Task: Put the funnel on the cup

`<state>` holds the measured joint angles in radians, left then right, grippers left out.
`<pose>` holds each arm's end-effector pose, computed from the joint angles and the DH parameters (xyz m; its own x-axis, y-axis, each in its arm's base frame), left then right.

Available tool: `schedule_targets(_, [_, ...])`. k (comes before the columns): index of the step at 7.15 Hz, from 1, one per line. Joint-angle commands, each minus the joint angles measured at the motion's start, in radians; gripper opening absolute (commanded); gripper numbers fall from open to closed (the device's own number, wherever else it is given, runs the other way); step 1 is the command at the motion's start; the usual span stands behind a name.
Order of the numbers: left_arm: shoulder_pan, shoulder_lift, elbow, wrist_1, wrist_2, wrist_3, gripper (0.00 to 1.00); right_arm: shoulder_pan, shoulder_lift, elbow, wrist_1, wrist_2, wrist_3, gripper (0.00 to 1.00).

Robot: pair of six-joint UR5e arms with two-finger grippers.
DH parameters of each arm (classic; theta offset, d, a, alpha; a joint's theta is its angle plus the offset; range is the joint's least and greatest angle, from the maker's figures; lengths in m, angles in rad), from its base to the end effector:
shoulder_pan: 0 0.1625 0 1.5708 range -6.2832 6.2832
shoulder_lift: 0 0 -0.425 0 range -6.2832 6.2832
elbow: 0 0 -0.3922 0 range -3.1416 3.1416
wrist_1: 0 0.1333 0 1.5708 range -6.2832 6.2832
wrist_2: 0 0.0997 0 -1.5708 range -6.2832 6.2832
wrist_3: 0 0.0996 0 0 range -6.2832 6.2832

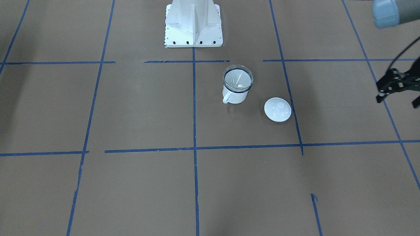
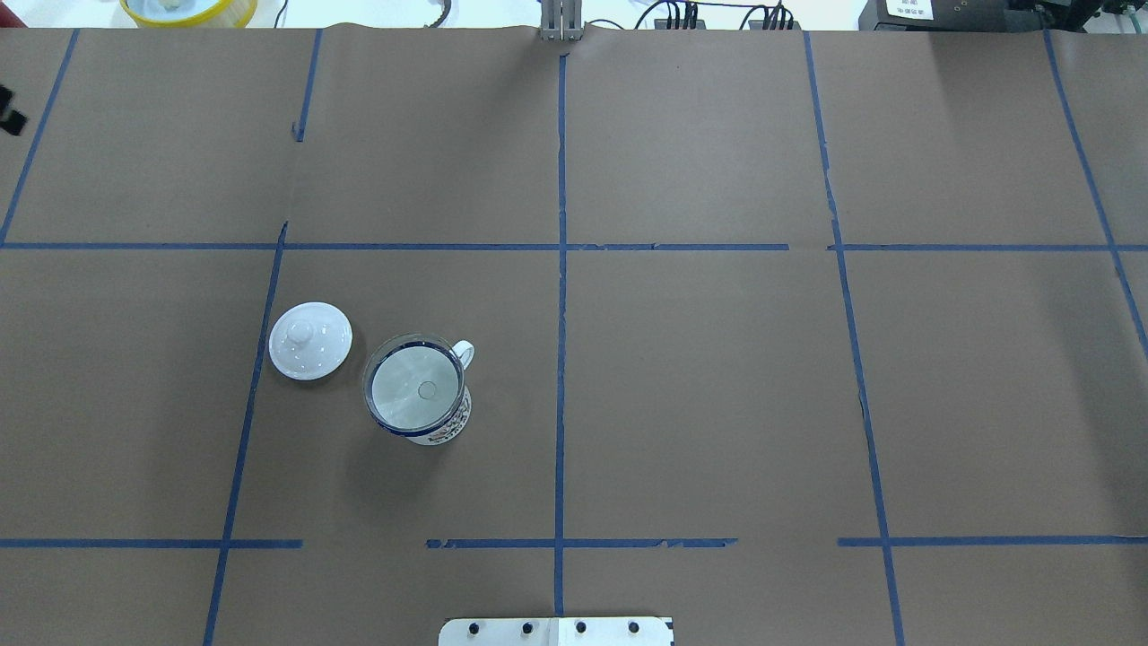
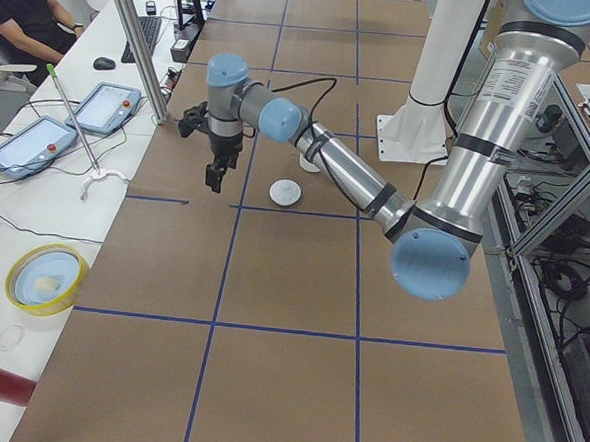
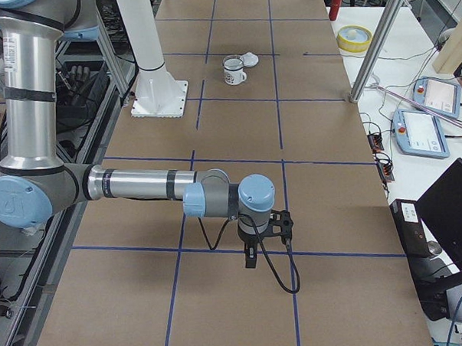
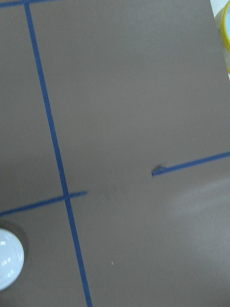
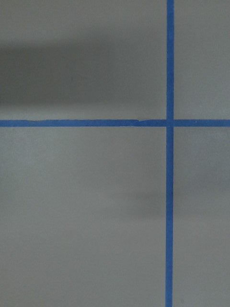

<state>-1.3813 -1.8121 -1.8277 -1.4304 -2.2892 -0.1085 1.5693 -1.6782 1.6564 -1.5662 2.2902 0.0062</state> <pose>0.0400 -0.5684 0.4231 0.7110 0.2664 -0.6508 -0.1000 0.9544 0.2814 0.0670 -0.4450 0.6702 0.7522 0.0164 0.6587 -0.0032 0.9998 -0.0213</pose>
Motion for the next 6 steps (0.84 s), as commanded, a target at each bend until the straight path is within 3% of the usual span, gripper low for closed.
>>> schedule_targets(1, [-0.178,0.178,0.109,-0.073,-0.062,0.277,1.0,0.0,0.0,0.0,0.0,0.0,0.0,1.0])
schedule_targets(3, [-0.199,0.265,0.131,-0.111,-0.062,0.282,1.0,0.0,0.0,-0.001,0.0,0.0,0.0,1.0])
schedule_targets(6, [-0.234,0.266,0.172,-0.116,-0.062,0.282,1.0,0.0,0.0,0.0,0.0,0.0,0.0,1.0])
